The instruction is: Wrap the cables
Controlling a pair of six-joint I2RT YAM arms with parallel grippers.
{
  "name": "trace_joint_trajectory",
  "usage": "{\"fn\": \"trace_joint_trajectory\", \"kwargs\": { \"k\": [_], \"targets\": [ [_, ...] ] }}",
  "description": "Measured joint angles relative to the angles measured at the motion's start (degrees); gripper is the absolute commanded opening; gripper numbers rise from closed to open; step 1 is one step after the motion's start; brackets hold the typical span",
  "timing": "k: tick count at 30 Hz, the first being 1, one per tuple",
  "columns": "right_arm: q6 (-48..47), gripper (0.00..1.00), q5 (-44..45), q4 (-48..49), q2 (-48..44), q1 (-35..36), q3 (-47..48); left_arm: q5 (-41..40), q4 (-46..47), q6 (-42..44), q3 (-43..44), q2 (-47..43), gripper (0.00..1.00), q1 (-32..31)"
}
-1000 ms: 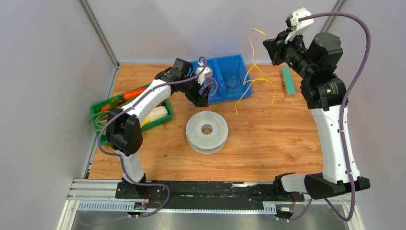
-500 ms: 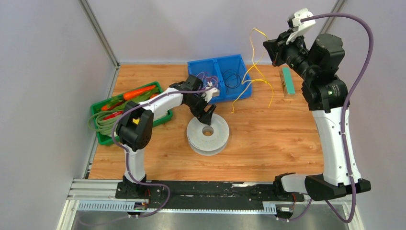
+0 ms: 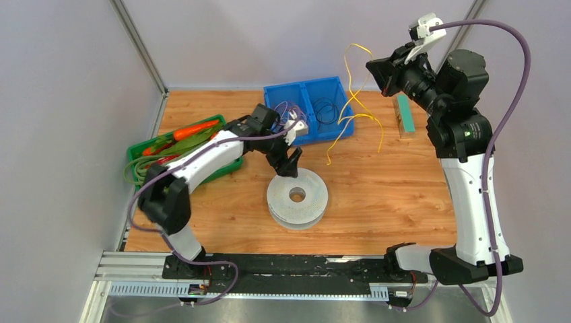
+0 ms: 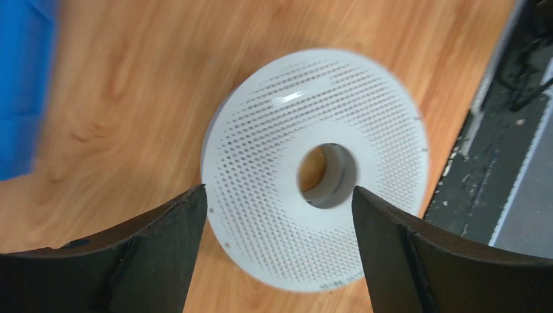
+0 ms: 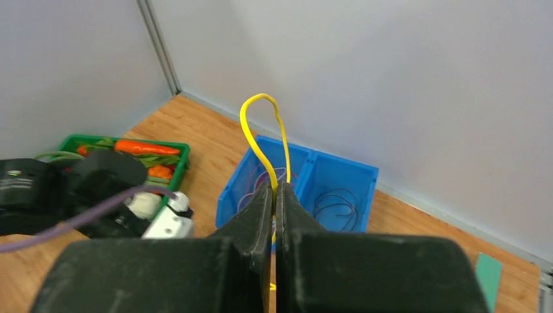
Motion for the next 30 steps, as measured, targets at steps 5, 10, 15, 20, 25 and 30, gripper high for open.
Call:
{"fn": "trace_joint_trajectory", "kwargs": {
  "k": [5, 10, 15, 20, 25, 30],
  "targets": [
    [3.78, 0.0, -3.19, 0.07, -1.86, 0.0, -1.57, 2.27, 4.15, -0.28, -2.69, -20.04, 0.94, 0.2],
    [8.79, 0.0, -7.76, 0.59, -4.2, 0.0, -4.24, 3.76, 12.61, -3.69, -5.05, -32.81, 0.95, -0.55],
    [13.62, 0.0, -12.07, 1.25, -5.25, 0.0, -6.43, 3.1, 18.23, -6.64, -4.98, -31.82, 0.95, -3.56],
    [17.88, 0.0, -15.45, 2.49, -5.42, 0.0, -8.66, 1.84, 21.2, -8.22, -4.83, -27.85, 0.95, -6.84],
    [21.44, 0.0, -17.44, 3.54, -5.55, 0.0, -10.62, 2.05, 23.71, -9.53, -2.29, -24.35, 0.92, -9.51],
    [23.91, 0.0, -18.08, 4.48, -5.55, 0.0, -11.34, 4.07, 24.81, -9.46, 0.11, -22.86, 0.92, -11.67]
  ]
}}
